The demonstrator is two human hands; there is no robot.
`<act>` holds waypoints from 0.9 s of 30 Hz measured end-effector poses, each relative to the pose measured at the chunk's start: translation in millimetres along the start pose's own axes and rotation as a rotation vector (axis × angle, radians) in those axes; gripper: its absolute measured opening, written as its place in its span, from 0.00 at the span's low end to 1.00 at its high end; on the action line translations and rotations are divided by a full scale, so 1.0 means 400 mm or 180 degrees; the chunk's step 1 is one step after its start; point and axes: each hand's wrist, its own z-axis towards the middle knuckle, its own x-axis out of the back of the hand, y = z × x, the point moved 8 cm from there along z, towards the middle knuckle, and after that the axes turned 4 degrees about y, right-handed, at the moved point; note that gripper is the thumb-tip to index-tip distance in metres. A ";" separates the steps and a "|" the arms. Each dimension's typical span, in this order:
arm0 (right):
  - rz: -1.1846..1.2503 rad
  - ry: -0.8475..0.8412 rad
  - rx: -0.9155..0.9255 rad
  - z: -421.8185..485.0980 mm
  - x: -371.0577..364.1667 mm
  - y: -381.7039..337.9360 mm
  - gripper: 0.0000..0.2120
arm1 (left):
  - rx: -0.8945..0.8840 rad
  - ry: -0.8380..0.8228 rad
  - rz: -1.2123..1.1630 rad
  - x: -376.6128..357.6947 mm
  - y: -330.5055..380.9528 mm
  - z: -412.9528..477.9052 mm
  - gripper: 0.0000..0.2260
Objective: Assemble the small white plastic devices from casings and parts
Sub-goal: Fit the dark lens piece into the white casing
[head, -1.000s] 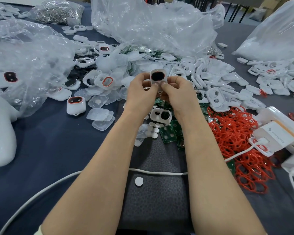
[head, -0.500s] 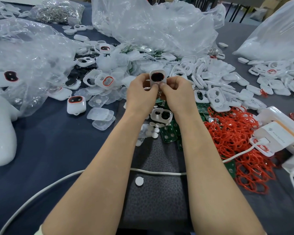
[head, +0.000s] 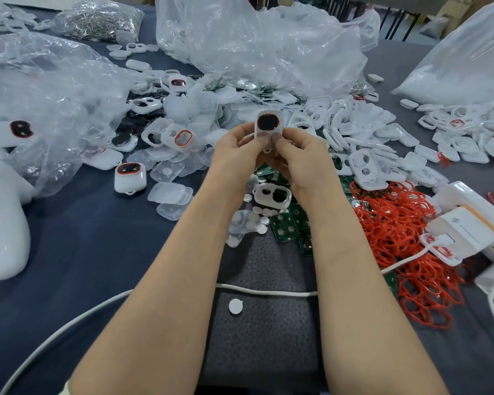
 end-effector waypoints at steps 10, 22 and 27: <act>0.0221 -0.0040 -0.0079 -0.005 0.008 -0.008 0.05 | 0.0287 -0.0272 -0.0481 -0.010 -0.003 -0.009 0.12; -0.0418 0.0334 0.0200 -0.002 0.017 -0.014 0.03 | -0.0472 0.0246 0.0782 0.012 0.018 -0.004 0.05; -0.0685 0.0411 0.0274 -0.005 0.016 -0.015 0.02 | -0.0618 0.0375 0.1134 0.016 0.027 -0.005 0.05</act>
